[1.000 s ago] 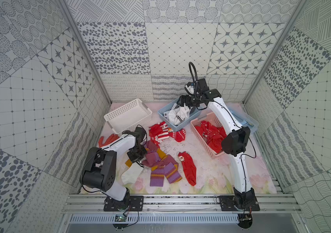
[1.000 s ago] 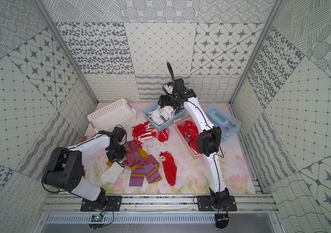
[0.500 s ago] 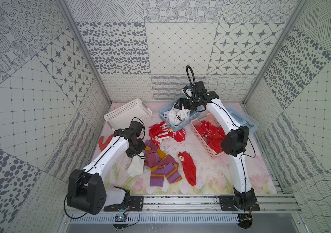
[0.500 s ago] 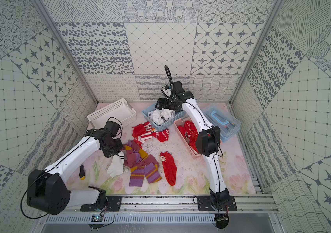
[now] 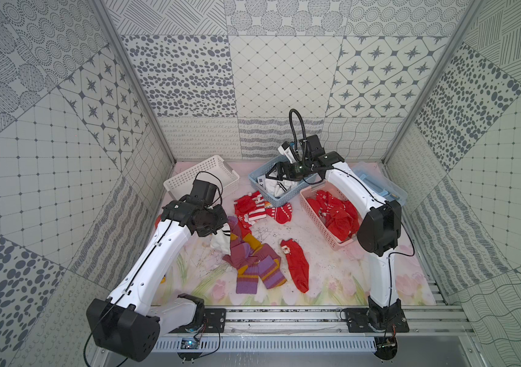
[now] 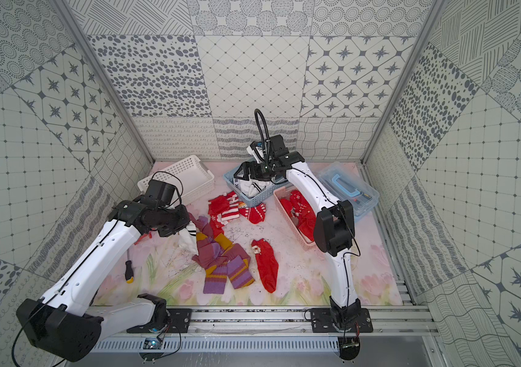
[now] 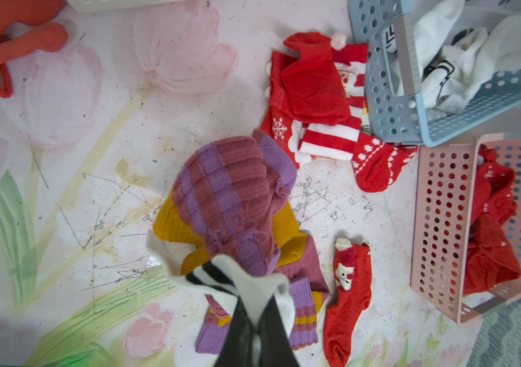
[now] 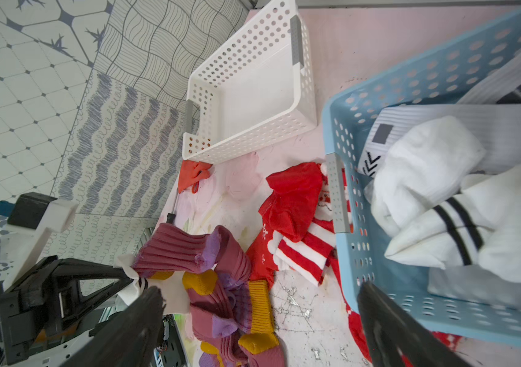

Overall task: Sort the socks into the basket by color
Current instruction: Pick up the sock from the center of the board, then place the sock in the bin.

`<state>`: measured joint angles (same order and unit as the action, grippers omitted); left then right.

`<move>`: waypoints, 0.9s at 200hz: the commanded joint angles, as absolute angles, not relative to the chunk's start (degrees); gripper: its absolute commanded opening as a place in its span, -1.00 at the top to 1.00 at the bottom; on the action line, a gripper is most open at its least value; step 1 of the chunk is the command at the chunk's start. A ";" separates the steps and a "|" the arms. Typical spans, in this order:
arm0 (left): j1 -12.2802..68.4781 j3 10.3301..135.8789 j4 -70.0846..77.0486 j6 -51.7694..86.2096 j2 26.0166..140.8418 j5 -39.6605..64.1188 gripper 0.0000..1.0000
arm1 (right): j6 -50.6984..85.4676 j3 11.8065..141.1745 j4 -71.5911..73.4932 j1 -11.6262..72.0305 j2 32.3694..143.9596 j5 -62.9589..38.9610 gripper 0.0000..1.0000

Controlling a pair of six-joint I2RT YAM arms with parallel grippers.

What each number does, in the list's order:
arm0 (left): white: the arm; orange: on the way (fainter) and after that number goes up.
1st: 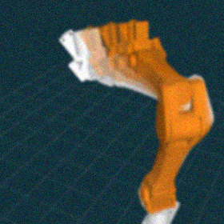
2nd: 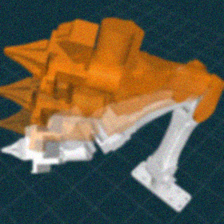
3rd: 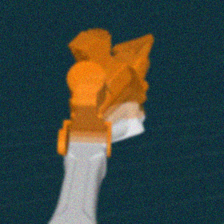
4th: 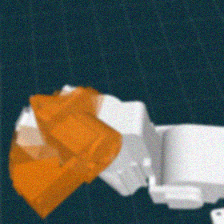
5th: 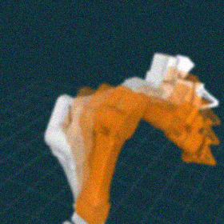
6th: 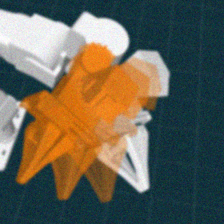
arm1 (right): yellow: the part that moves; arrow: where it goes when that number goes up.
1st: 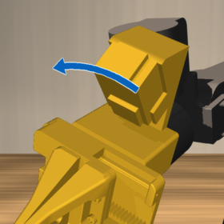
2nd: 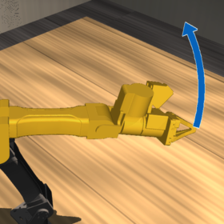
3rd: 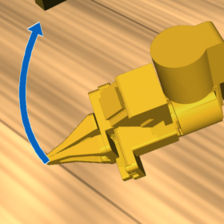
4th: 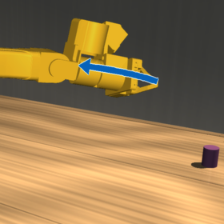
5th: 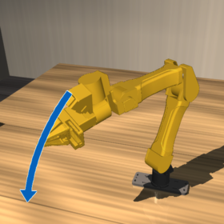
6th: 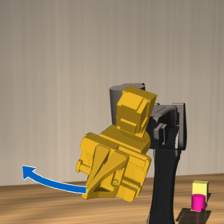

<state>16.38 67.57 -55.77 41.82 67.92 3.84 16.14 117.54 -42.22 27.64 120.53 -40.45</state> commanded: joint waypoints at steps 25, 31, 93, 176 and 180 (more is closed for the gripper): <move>16.44 69.66 -43.59 46.84 70.49 10.88 1.00 | 16.26 105.14 -28.90 31.71 111.80 -50.36 -0.78; 16.44 70.05 -42.90 47.60 70.94 11.22 1.00 | 16.26 103.93 -28.22 32.30 111.23 -50.89 -0.73; 16.44 72.49 -39.69 53.55 74.17 13.77 1.00 | 13.27 96.76 -27.04 38.57 108.85 -52.03 -0.39; 16.61 72.04 -37.85 55.27 74.11 15.47 1.00 | 15.22 98.75 -21.89 42.91 113.13 -48.26 0.07; 16.69 71.99 -37.72 55.36 74.09 15.56 1.00 | 15.21 99.17 -22.01 42.94 113.40 -47.90 0.07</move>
